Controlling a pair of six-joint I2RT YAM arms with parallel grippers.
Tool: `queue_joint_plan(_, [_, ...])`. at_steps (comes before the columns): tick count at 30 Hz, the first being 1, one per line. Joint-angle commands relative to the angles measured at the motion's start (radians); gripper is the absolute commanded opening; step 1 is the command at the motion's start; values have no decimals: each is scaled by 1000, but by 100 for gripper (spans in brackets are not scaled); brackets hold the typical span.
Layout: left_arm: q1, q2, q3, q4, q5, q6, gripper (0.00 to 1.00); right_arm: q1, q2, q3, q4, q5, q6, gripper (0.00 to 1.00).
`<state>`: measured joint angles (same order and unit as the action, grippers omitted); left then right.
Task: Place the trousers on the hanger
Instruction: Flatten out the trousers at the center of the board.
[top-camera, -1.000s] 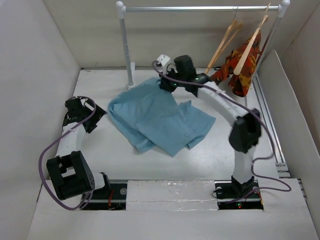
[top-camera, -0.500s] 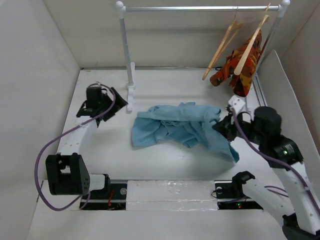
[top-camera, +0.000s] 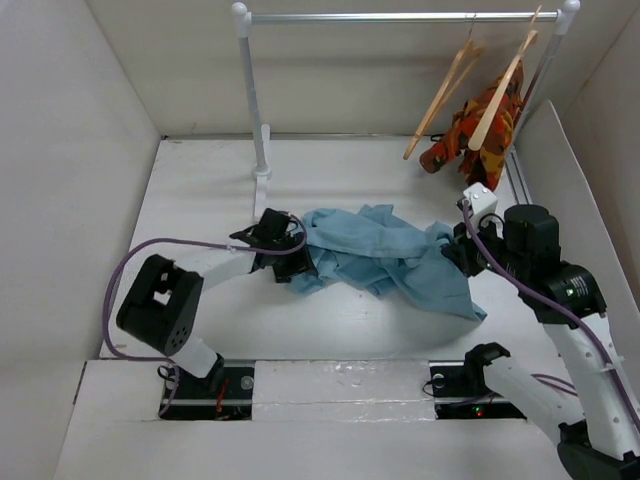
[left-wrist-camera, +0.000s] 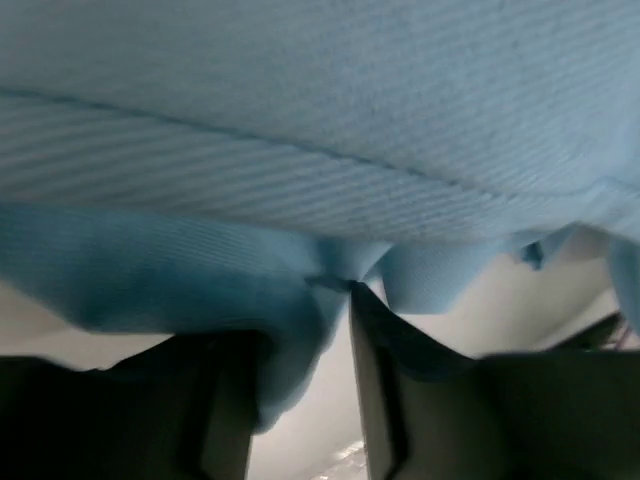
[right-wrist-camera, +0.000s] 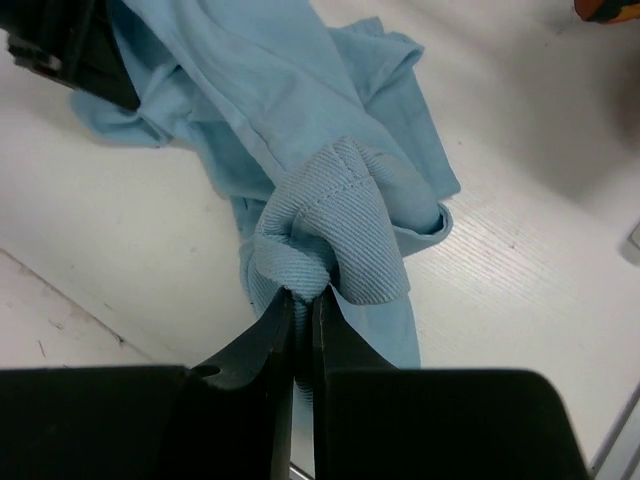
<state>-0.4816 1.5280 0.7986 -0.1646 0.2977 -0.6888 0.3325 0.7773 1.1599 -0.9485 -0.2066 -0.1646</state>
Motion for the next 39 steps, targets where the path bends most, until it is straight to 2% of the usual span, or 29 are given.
queue_joint_plan(1, [-32,89,33,40,-89,-44,28,-9,25,32,135,-66,-6,0])
queue_joint_plan(2, [71,74,81,-5,-123,-48,0,-9,48,31,207,-124,-3,0])
queue_joint_plan(3, [72,73,82,-6,-123,-48,0,-9,48,30,208,-125,-3,0])
queue_joint_plan(4, [118,23,146,-30,-138,-34,0,2,81,37,226,-145,-4,0])
queue_joint_plan(6, [275,-46,239,-119,-202,17,0,28,132,63,306,-188,-3,0])
queue_joint_plan(7, [338,-108,354,-142,-204,35,0,45,163,123,335,-200,-3,0])
queue_joint_plan(8, [465,-130,420,-160,-191,49,0,84,245,170,377,-224,-19,0])
queue_joint_plan(9, [522,-146,488,-191,-163,67,0,106,298,237,379,-224,-33,0])
queue_joint_plan(10, [566,-150,639,-216,-158,75,0,123,351,430,372,-220,-50,0])
queue_joint_plan(11, [599,-143,728,-296,-164,80,0,157,460,545,338,-231,-94,0])
queue_joint_plan(13, [623,-134,937,-372,-251,94,0,190,540,784,280,-228,-134,0])
queue_joint_plan(14, [623,-143,970,-398,-287,94,0,207,562,945,242,-235,-147,0])
queue_joint_plan(15, [623,-164,976,-411,-346,86,0,230,548,966,240,-255,-141,0])
queue_joint_plan(16, [623,-213,940,-405,-368,80,0,231,518,946,249,-282,-129,0])
queue_joint_plan(18, [623,-267,855,-380,-445,66,0,264,385,713,300,-429,-107,0])
queue_joint_plan(20, [633,-339,698,-363,-480,45,0,273,303,512,250,-529,-119,0])
queue_joint_plan(21, [633,-368,620,-375,-529,32,0,296,251,263,134,-531,-165,0])
queue_joint_plan(22, [633,-385,584,-375,-529,32,0,307,234,261,132,-531,-165,0])
queue_joint_plan(23, [633,-394,546,-381,-540,22,0,321,221,200,-6,-454,-214,0])
queue_joint_plan(24, [633,-411,512,-386,-563,12,0,333,205,87,-65,-389,-217,0])
queue_joint_plan(26, [633,-459,404,-392,-586,-6,0,344,156,-12,-190,-279,-182,0])
queue_joint_plan(28, [633,-506,316,-403,-626,-24,0,344,120,-107,-226,-302,-159,0])
queue_joint_plan(29, [633,-522,297,-412,-646,-34,7,356,82,-127,-242,-335,-132,0])
queue_joint_plan(31, [633,-551,278,-424,-687,-37,21,365,50,-147,-260,-317,-104,20])
queue_joint_plan(32, [633,-551,286,-441,-700,-32,34,366,25,-149,-280,-304,-95,31])
queue_joint_plan(33, [633,-546,298,-449,-718,-35,42,366,17,-151,-289,-304,-98,52])
queue_joint_plan(35, [633,-531,329,-420,-697,-11,56,366,17,-141,-314,-272,-104,65])
queue_joint_plan(36, [633,-528,336,-400,-625,12,57,366,28,-131,-314,-249,-101,72])
queue_joint_plan(39, [546,-511,324,-259,-432,99,53,329,78,-75,-259,-125,-79,77])
